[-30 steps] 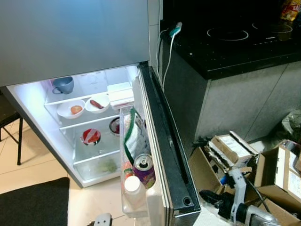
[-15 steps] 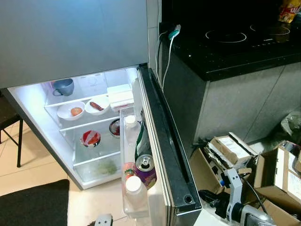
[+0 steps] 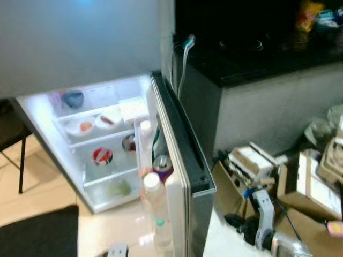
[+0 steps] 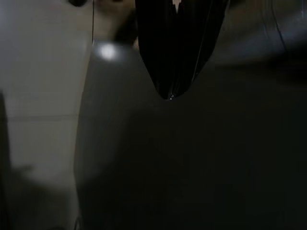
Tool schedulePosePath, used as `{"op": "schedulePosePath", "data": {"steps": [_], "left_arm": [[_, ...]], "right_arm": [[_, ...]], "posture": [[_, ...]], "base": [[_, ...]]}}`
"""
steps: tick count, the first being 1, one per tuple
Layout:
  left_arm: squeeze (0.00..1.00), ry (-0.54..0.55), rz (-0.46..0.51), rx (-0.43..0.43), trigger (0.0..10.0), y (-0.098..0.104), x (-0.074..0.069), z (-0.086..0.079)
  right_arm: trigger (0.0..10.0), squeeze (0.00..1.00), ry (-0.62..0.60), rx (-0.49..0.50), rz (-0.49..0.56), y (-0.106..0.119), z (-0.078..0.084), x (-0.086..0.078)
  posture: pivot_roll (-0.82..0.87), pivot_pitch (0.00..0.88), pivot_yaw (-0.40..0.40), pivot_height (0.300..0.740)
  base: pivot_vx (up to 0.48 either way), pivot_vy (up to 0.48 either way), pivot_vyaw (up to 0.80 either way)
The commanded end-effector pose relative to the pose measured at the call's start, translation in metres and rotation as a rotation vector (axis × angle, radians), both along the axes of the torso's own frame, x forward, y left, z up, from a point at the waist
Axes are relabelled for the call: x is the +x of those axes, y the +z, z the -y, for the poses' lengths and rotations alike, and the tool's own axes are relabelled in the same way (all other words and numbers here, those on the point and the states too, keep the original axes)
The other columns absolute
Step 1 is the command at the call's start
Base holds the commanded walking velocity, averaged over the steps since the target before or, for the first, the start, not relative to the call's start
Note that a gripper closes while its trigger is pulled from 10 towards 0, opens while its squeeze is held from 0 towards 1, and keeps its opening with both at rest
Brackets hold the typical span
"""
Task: Restocking fridge
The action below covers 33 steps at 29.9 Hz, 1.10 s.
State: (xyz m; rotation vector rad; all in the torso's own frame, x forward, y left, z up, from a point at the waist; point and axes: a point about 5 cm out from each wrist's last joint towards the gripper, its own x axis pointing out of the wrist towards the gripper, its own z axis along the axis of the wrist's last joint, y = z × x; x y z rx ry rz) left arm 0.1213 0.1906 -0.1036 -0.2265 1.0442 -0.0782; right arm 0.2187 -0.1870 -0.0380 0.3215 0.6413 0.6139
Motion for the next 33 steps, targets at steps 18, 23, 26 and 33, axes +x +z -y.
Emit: {"op": "schedulePosePath", "data": {"steps": [18, 23, 26, 33], "left_arm": [[0.00, -0.007, -0.034, -0.019, 10.0, -0.004, -0.009, 0.008], [0.00, -0.007, -0.032, -0.023, 10.0, -0.004, -0.009, 0.009], [0.00, -0.006, -0.031, -0.024, 10.0, -0.004, -0.008, 0.009], [0.00, -0.008, -0.031, -0.028, 10.0, -0.004, -0.008, 0.009]], "right_arm": [[10.0, 0.00, -0.022, -0.038, 0.110, 0.015, -0.003, 0.022], [10.0, 0.00, -0.020, -0.035, 0.123, 0.018, -0.004, 0.026], [10.0, 0.00, -0.021, -0.035, 0.126, 0.019, -0.004, 0.027], [10.0, 0.00, 0.003, 0.001, 0.138, 0.021, -0.006, 0.027]], "posture": [[-0.04, 0.000, -0.022, 0.740], [-0.04, 0.000, -0.022, 0.740], [-0.04, 0.000, -0.023, 0.740], [-0.04, 0.000, -0.023, 0.740]], "base": [[0.000, 0.000, 0.28], [0.000, 0.000, 0.71], [0.000, 0.000, 0.71], [0.000, 0.000, 0.71]]}}
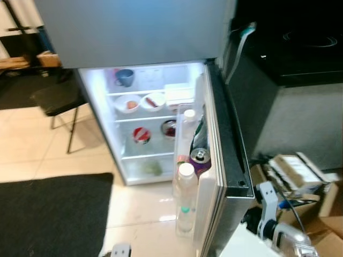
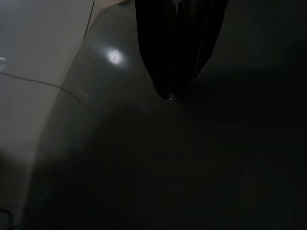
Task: Restocking fridge
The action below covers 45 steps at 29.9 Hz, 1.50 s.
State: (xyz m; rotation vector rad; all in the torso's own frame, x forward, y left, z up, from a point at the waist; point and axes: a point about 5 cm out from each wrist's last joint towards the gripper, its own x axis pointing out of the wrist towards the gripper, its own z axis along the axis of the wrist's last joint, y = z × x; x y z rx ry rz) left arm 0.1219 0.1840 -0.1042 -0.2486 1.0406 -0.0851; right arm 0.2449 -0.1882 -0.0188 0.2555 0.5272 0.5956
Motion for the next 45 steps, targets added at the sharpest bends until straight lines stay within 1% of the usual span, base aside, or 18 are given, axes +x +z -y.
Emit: {"op": "schedulePosePath", "data": {"steps": [1, 10, 14, 16, 19, 24, 28, 32, 35, 37, 38, 39, 40, 41, 42, 43, 44, 45], "left_arm": [[0.00, -0.014, -0.034, -0.007, 10.0, -0.003, -0.009, 0.003], [0.00, -0.021, -0.038, -0.004, 10.0, -0.003, -0.010, 0.002], [0.00, -0.022, -0.037, -0.004, 10.0, -0.003, -0.010, 0.002], [0.00, -0.025, -0.035, -0.006, 10.0, -0.003, -0.010, 0.003], [0.00, -0.026, -0.034, -0.008, 10.0, -0.003, -0.009, 0.004], [0.00, -0.028, -0.036, -0.007, 10.0, -0.004, -0.010, 0.005], [0.00, -0.021, -0.038, -0.008, 10.0, -0.004, -0.011, 0.006], [0.00, -0.014, -0.039, -0.011, 10.0, -0.004, -0.011, 0.006], [0.00, -0.017, -0.041, -0.009, 10.0, -0.005, -0.012, 0.007], [0.00, -0.017, -0.041, -0.009, 10.0, -0.005, -0.012, 0.007], [0.00, -0.017, -0.041, -0.008, 10.0, -0.005, -0.012, 0.007], [0.00, -0.017, -0.041, -0.008, 10.0, -0.005, -0.012, 0.007], [0.00, -0.016, -0.039, -0.007, 10.0, -0.005, -0.012, 0.007], [0.00, -0.016, -0.039, -0.007, 10.0, -0.005, -0.012, 0.007], [0.00, -0.014, -0.036, -0.006, 10.0, -0.004, -0.012, 0.007], [0.00, -0.011, -0.035, -0.006, 10.0, -0.004, -0.011, 0.006], [0.00, -0.014, -0.034, -0.006, 10.0, -0.004, -0.011, 0.006], [0.00, -0.014, -0.034, -0.006, 10.0, -0.004, -0.011, 0.006]], "right_arm": [[10.0, 0.00, 0.049, 0.061, 0.013, 0.002, -0.009, 0.000], [10.0, 0.00, 0.204, 0.197, 0.046, 0.013, -0.027, 0.000], [10.0, 0.00, 0.233, 0.218, 0.070, 0.018, -0.033, 0.003], [10.0, 0.00, 0.260, 0.224, 0.140, 0.031, -0.047, 0.014], [10.0, 0.00, 0.275, 0.228, 0.182, 0.039, -0.056, 0.022], [10.0, 0.00, 0.276, 0.218, 0.237, 0.052, -0.072, 0.035], [10.0, 0.00, 0.211, 0.223, 0.320, 0.070, -0.087, 0.051], [10.0, 0.00, 0.161, 0.247, 0.357, 0.079, -0.090, 0.058], [10.0, 0.00, 0.046, 0.117, 0.313, 0.067, -0.075, 0.062], [10.0, 0.00, 0.046, 0.117, 0.313, 0.067, -0.075, 0.062], [10.0, 0.00, 0.008, 0.051, 0.266, 0.055, -0.066, 0.059], [10.0, 0.00, 0.008, 0.051, 0.266, 0.055, -0.066, 0.059], [10.0, 0.00, -0.051, -0.041, 0.180, 0.038, -0.051, 0.051], [10.0, 0.00, -0.051, -0.041, 0.180, 0.038, -0.051, 0.051], [10.0, 0.00, -0.149, -0.190, 0.038, 0.009, -0.023, 0.030], [10.0, 0.00, -0.194, -0.266, -0.041, -0.006, -0.008, 0.016], [10.0, 0.00, -0.209, -0.329, -0.094, -0.016, 0.002, 0.003], [10.0, 0.00, -0.209, -0.329, -0.094, -0.016, 0.002, 0.003]], "posture": [[-0.04, 0.000, -0.023, 0.740], [-0.04, 0.000, -0.023, 0.740], [-0.04, 0.000, -0.024, 0.740], [-0.04, 0.000, -0.024, 0.740], [-0.04, 0.000, -0.027, 0.740], [-0.04, 0.000, -0.030, 0.740], [-0.02, 0.000, -0.041, 0.740], [-0.02, 0.000, -0.042, 0.740], [-0.03, 0.000, -0.043, 0.740], [-0.03, 0.000, -0.043, 0.740], [-0.03, 0.000, -0.043, 0.740], [-0.03, 0.000, -0.043, 0.740], [-0.03, 0.000, -0.043, 0.740], [-0.03, 0.000, -0.043, 0.740], [-0.03, 0.000, -0.046, 0.740], [-0.03, 0.000, -0.045, 0.740], [-0.03, 0.000, -0.045, 0.740], [-0.03, 0.000, -0.045, 0.740]], "base": [[0.000, 0.000, 0.71], [0.000, 0.000, 0.71], [0.000, 0.000, 0.70], [0.000, 0.000, 0.70], [0.000, 0.000, 0.70], [0.000, 0.000, 0.71], [0.000, 0.000, 0.71], [0.000, 0.000, 0.70], [0.000, 0.000, 0.71], [0.000, 0.000, 0.71], [0.000, 0.000, 0.66], [0.000, 0.000, 0.66], [0.000, 0.000, 0.00], [0.000, 0.000, 0.00], [0.000, 0.000, 0.00], [0.000, 0.000, 0.00], [0.000, 0.000, 0.00], [0.000, 0.000, 0.00]]}}
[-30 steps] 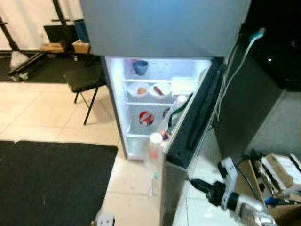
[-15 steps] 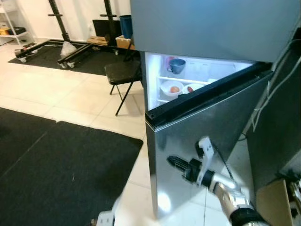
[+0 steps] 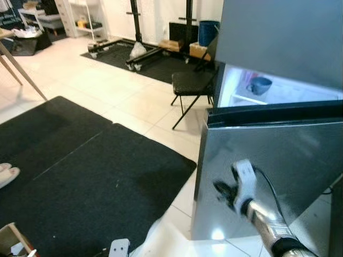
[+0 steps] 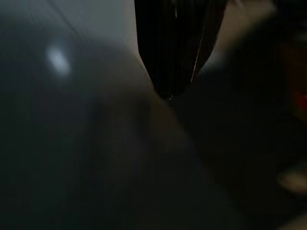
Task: Restocking fridge
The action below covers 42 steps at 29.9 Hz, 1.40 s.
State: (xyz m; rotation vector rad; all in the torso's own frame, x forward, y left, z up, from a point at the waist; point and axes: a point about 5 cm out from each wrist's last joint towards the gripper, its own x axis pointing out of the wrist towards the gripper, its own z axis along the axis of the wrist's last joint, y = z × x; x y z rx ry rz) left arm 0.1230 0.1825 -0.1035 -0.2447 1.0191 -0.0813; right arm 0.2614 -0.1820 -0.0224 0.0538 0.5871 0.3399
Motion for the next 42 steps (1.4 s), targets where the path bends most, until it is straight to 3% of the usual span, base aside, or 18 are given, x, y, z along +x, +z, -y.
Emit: {"op": "schedulePosePath", "data": {"steps": [1, 8, 17, 21, 30, 42], "left_arm": [[0.00, -0.023, -0.054, -0.014, 10.0, -0.005, -0.012, 0.005], [0.00, -0.046, -0.065, -0.019, 10.0, -0.005, -0.014, 0.005], [0.00, -0.038, -0.076, 0.014, 10.0, -0.006, -0.014, 0.005], [0.00, -0.032, -0.068, 0.025, 10.0, -0.006, -0.014, 0.004], [0.00, -0.042, -0.058, 0.034, 10.0, -0.005, -0.013, 0.001], [0.00, -0.153, -0.050, 0.148, 10.0, -0.002, -0.005, -0.011]], "right_arm": [[10.0, 0.00, -0.045, -0.104, -0.124, -0.022, 0.017, -0.026], [10.0, 0.00, -0.169, -0.150, -0.294, -0.050, 0.041, -0.078], [10.0, 0.00, -0.276, -0.217, -0.433, -0.068, 0.055, -0.122], [10.0, 0.00, -0.273, -0.229, -0.461, -0.071, 0.056, -0.132], [10.0, 0.00, -0.299, -0.234, -0.457, -0.072, 0.055, -0.134], [10.0, 0.00, -0.284, -0.391, -0.549, -0.079, 0.061, -0.153]], "posture": [[-0.03, 0.000, -0.043, 0.740], [-0.04, 0.000, -0.039, 0.740], [-0.03, 0.000, -0.034, 0.740], [-0.03, 0.000, -0.033, 0.740], [-0.03, 0.000, -0.018, 0.740], [-0.01, 0.000, -0.004, 0.740]], "base": [[0.000, 0.000, 0.00], [0.000, -0.341, 0.00], [0.000, -0.211, 0.00], [0.000, 0.000, 0.00], [0.000, 0.000, 0.00], [0.000, 0.000, 0.00]]}}
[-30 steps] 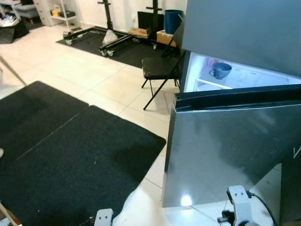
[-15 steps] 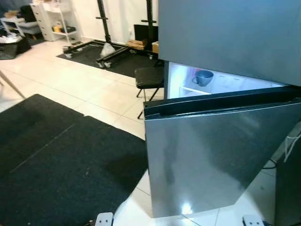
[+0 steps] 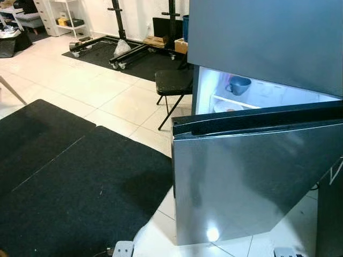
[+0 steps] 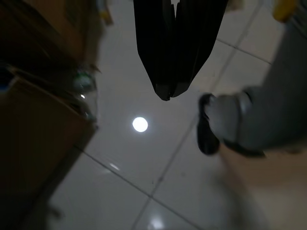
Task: Restocking fridge
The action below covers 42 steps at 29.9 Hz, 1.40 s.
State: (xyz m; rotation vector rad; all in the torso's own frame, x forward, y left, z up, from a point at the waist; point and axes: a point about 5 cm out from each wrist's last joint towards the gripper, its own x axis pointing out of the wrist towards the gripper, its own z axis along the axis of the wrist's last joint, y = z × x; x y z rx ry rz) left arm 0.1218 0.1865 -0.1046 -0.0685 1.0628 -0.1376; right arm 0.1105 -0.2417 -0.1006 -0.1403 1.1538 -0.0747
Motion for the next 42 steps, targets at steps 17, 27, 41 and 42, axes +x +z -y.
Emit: {"op": "schedulePosePath", "data": {"steps": [17, 27, 41, 42], "left_arm": [[0.00, -0.038, -0.019, 0.071, 10.0, 0.001, 0.001, -0.014], [0.00, 0.000, -0.037, 0.018, 10.0, -0.004, -0.007, 0.009], [0.00, 0.005, -0.038, -0.003, 10.0, -0.004, -0.007, 0.014], [0.00, 0.005, -0.038, -0.003, 10.0, -0.004, -0.007, 0.014]], "right_arm": [[10.0, 0.00, 0.013, -0.048, -0.060, -0.002, 0.007, -0.011], [10.0, 0.00, 0.025, -0.085, -0.079, 0.003, 0.024, -0.014], [10.0, 0.00, 0.025, -0.089, -0.061, 0.005, 0.026, -0.008], [10.0, 0.00, 0.025, -0.089, -0.061, 0.005, 0.026, -0.008]], "posture": [[0.01, 0.000, -0.032, 0.740], [0.00, 0.000, -0.088, 0.740], [-0.03, 0.000, -0.085, 0.740], [-0.03, 0.000, -0.085, 0.740]], "base": [[0.000, 0.000, 0.00], [0.000, 0.000, 0.00], [0.000, 0.000, 0.00], [0.000, 0.000, 0.00]]}}
